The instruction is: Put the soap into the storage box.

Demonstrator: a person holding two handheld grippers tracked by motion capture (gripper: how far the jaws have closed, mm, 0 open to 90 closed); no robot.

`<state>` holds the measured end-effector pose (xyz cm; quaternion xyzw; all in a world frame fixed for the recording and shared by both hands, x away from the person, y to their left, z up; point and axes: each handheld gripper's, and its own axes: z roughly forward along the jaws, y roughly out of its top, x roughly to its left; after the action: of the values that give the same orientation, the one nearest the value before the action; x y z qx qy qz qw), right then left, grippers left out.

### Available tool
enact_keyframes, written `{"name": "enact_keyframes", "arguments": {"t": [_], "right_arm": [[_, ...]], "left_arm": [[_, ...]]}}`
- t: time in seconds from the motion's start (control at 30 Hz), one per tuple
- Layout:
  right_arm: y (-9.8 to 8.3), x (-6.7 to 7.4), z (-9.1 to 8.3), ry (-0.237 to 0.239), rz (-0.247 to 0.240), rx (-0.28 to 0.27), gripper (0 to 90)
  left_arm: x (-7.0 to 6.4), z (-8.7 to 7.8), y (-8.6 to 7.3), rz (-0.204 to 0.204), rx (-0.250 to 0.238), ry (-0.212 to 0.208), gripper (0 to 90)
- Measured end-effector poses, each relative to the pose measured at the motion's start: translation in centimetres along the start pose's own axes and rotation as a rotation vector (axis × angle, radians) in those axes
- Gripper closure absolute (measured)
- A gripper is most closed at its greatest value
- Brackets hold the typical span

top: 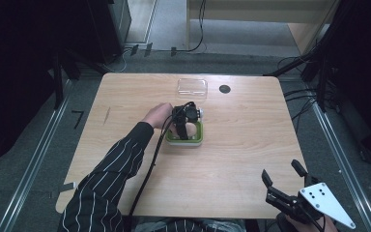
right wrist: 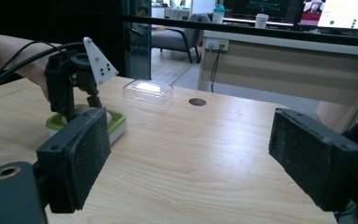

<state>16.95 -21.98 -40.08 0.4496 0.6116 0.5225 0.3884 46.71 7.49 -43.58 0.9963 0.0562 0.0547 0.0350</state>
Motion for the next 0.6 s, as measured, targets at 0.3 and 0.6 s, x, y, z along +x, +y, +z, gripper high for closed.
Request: {"name": "enact_keyframes", "arguments": {"t": [0.3,0.6], "right_arm": [[0.00,0.03,-0.01,0.000,0.001,0.001,13.2],[0.01,0.03,0.00,0.000,0.001,0.000,13.2]], "left_arm": [[0.12,-0.01,-0.05,-0.004,0.007,-0.010,33.4],[0.28,0.20,-0.23,-0.014,-0.005,-0.045,32.8]]}}
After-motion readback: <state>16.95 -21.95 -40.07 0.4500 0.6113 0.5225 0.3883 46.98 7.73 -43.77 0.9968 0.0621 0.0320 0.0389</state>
